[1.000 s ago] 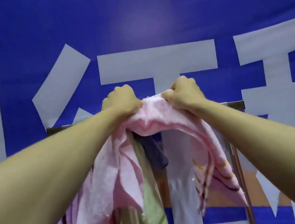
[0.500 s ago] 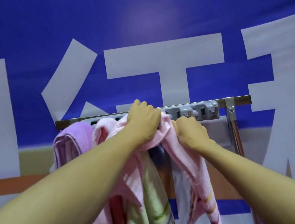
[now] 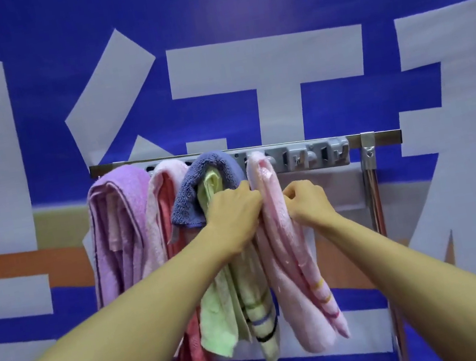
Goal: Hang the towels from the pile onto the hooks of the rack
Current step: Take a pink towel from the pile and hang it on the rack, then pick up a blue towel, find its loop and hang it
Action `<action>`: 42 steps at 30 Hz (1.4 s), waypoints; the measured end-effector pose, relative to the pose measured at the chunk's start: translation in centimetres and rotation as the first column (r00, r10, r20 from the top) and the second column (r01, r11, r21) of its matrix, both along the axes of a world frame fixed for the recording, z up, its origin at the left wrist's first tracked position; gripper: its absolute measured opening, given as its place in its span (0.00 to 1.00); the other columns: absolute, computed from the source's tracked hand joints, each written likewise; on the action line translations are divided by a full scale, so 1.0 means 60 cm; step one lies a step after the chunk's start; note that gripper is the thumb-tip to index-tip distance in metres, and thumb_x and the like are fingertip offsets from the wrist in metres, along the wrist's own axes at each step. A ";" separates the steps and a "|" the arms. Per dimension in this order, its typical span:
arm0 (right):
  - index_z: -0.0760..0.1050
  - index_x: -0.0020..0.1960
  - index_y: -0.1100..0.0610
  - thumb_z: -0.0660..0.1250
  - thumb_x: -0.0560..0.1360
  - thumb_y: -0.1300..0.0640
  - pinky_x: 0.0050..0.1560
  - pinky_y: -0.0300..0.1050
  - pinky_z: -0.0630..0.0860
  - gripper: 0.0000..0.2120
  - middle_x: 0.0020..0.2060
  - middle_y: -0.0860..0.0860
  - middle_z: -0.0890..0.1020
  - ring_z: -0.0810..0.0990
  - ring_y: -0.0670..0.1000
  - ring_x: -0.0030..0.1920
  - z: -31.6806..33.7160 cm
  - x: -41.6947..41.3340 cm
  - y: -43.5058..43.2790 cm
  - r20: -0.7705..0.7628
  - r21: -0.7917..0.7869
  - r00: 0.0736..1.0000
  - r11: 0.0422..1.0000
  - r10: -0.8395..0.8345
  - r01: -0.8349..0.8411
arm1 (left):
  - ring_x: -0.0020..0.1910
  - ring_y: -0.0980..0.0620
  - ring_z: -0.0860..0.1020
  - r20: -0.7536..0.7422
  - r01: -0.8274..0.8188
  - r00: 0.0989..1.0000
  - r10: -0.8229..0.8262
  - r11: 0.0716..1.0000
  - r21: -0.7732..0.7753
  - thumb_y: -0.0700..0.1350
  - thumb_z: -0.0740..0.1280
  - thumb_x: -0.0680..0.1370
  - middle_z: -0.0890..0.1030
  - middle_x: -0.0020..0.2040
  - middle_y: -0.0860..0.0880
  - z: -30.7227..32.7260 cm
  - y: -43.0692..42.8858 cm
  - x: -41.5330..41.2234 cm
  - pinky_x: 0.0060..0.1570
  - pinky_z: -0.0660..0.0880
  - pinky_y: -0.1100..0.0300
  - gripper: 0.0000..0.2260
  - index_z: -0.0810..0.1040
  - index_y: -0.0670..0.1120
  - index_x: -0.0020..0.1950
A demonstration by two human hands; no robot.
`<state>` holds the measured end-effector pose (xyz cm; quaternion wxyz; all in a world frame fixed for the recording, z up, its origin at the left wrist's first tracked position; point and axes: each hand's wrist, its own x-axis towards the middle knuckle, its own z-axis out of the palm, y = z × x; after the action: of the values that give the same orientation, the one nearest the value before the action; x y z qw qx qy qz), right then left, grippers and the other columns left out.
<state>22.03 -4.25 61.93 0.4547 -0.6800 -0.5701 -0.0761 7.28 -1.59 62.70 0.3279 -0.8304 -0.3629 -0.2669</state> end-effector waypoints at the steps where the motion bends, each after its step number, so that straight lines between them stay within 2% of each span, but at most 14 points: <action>1: 0.67 0.30 0.55 0.61 0.74 0.56 0.31 0.45 0.64 0.14 0.29 0.49 0.72 0.68 0.51 0.34 -0.007 -0.002 -0.004 -0.017 0.035 1.000 0.999 0.004 -0.003 | 0.54 0.39 0.78 0.070 0.029 0.997 -0.026 0.999 -0.042 0.46 0.60 0.79 0.74 0.57 0.44 -0.011 -0.001 -0.006 0.40 0.66 0.50 0.10 0.73 0.44 0.58; 4: 0.74 0.43 0.58 0.62 0.75 0.54 0.42 0.44 0.69 0.07 0.42 0.51 0.80 0.76 0.52 0.45 -0.023 -0.010 -0.010 -0.031 0.087 1.000 0.996 0.002 0.001 | 0.54 0.39 0.76 0.298 0.188 0.945 -0.135 0.969 -0.158 0.47 0.64 0.76 0.74 0.53 0.46 -0.044 0.007 -0.021 0.42 0.70 0.50 0.10 0.73 0.46 0.55; 7: 0.76 0.46 0.60 0.61 0.76 0.59 0.43 0.42 0.67 0.06 0.43 0.50 0.79 0.76 0.51 0.46 -0.036 -0.024 -0.021 0.001 0.062 1.000 0.998 0.012 -0.012 | 0.51 0.42 0.77 0.538 0.397 0.815 -0.214 0.883 -0.250 0.45 0.66 0.73 0.76 0.46 0.48 -0.075 0.008 -0.031 0.46 0.75 0.50 0.08 0.77 0.48 0.52; 10: 0.77 0.49 0.59 0.61 0.75 0.61 0.45 0.42 0.70 0.08 0.47 0.52 0.81 0.77 0.52 0.49 -0.053 -0.041 -0.039 -0.007 0.019 0.999 0.999 0.034 -0.034 | 0.44 0.46 0.79 0.673 0.515 0.711 -0.205 0.803 -0.299 0.43 0.67 0.73 0.82 0.46 0.47 -0.118 -0.010 -0.040 0.48 0.76 0.53 0.11 0.80 0.48 0.54; 13: 0.77 0.52 0.58 0.60 0.74 0.62 0.50 0.47 0.75 0.09 0.50 0.53 0.82 0.79 0.54 0.51 -0.072 -0.056 -0.061 -0.019 -0.026 0.999 0.999 0.031 -0.032 | 0.41 0.49 0.80 0.771 0.620 0.620 -0.143 0.692 -0.370 0.40 0.65 0.75 0.82 0.45 0.48 -0.159 -0.037 -0.057 0.47 0.76 0.58 0.12 0.80 0.48 0.57; 16: 0.77 0.55 0.58 0.59 0.73 0.63 0.54 0.49 0.76 0.13 0.54 0.53 0.82 0.79 0.55 0.54 -0.097 -0.070 -0.090 -0.024 -0.055 1.000 0.998 0.004 -0.005 | 0.39 0.51 0.82 0.836 0.688 0.547 -0.036 0.587 -0.425 0.38 0.63 0.76 0.82 0.41 0.48 -0.195 -0.062 -0.084 0.40 0.77 0.60 0.11 0.80 0.48 0.54; 19: 0.77 0.56 0.57 0.59 0.73 0.62 0.55 0.52 0.78 0.14 0.54 0.53 0.82 0.80 0.56 0.53 -0.134 -0.086 -0.129 -0.046 -0.105 0.999 0.994 -0.004 -0.001 | 0.36 0.52 0.82 0.878 0.772 0.472 0.078 0.445 -0.454 0.36 0.62 0.76 0.81 0.40 0.47 -0.244 -0.101 -0.105 0.42 0.76 0.56 0.10 0.79 0.46 0.52; 23: 0.78 0.54 0.58 0.61 0.73 0.63 0.54 0.54 0.78 0.12 0.51 0.53 0.82 0.81 0.57 0.51 -0.221 -0.117 -0.197 -0.038 -0.235 0.999 0.971 0.020 -0.028 | 0.36 0.54 0.81 0.832 0.766 0.539 0.134 0.333 -0.550 0.39 0.65 0.76 0.81 0.44 0.47 -0.327 -0.157 -0.150 0.43 0.76 0.58 0.07 0.78 0.49 0.50; 29: 0.73 0.60 0.59 0.65 0.75 0.61 0.50 0.57 0.80 0.14 0.42 0.54 0.82 0.84 0.59 0.45 -0.381 -0.140 -0.254 -0.228 -0.435 0.971 0.886 0.067 -0.163 | 0.37 0.55 0.80 0.673 0.631 0.727 0.137 0.254 -0.733 0.39 0.64 0.76 0.82 0.40 0.48 -0.438 -0.211 -0.210 0.35 0.73 0.72 0.05 0.79 0.46 0.48; 31: 0.71 0.60 0.58 0.66 0.75 0.60 0.50 0.57 0.81 0.15 0.42 0.53 0.81 0.83 0.60 0.47 -0.448 -0.142 -0.266 -0.314 -0.504 0.947 0.835 0.063 -0.222 | 0.38 0.54 0.80 0.583 0.549 0.805 0.114 0.232 -0.803 0.40 0.65 0.75 0.83 0.41 0.47 -0.486 -0.220 -0.225 0.43 0.77 0.66 0.05 0.80 0.47 0.47; 34: 0.70 0.60 0.58 0.66 0.76 0.61 0.51 0.56 0.80 0.14 0.41 0.53 0.80 0.82 0.59 0.46 -0.536 -0.138 -0.271 -0.384 -0.578 0.922 0.764 0.053 -0.285 | 0.39 0.52 0.80 0.511 0.490 0.850 0.129 0.162 -0.856 0.39 0.66 0.74 0.83 0.39 0.47 -0.554 -0.209 -0.234 0.52 0.78 0.53 0.05 0.81 0.48 0.43; 38: 0.73 0.57 0.60 0.67 0.76 0.63 0.39 0.48 0.79 0.11 0.38 0.52 0.78 0.78 0.52 0.44 -0.642 -0.125 -0.257 -0.469 -0.632 0.883 0.696 0.006 -0.340 | 0.37 0.54 0.80 0.417 0.407 0.899 0.134 0.096 -0.908 0.39 0.66 0.75 0.83 0.37 0.49 -0.642 -0.189 -0.219 0.52 0.77 0.53 0.05 0.81 0.47 0.42; 40: 0.74 0.51 0.58 0.66 0.76 0.64 0.38 0.47 0.78 0.05 0.36 0.51 0.77 0.77 0.52 0.43 -0.689 -0.118 -0.251 -0.481 -0.651 0.877 0.671 -0.004 -0.355 | 0.37 0.52 0.80 0.377 0.371 0.916 0.133 0.068 -0.926 0.39 0.67 0.75 0.83 0.38 0.45 -0.686 -0.185 -0.206 0.52 0.77 0.53 0.05 0.82 0.44 0.43; 42: 0.73 0.44 0.55 0.65 0.76 0.65 0.38 0.47 0.79 0.06 0.35 0.51 0.76 0.77 0.52 0.42 -0.730 -0.115 -0.249 -0.468 -0.684 0.884 0.636 -0.007 -0.357 | 0.38 0.51 0.80 0.324 0.325 0.937 0.129 0.014 -0.945 0.38 0.66 0.74 0.84 0.40 0.42 -0.733 -0.186 -0.194 0.52 0.77 0.53 0.05 0.82 0.44 0.42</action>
<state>15.16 -19.20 18.10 0.2495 -0.7453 -0.4997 0.3642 -4.34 -12.73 18.71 -0.4306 -0.7871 -0.4325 -0.0898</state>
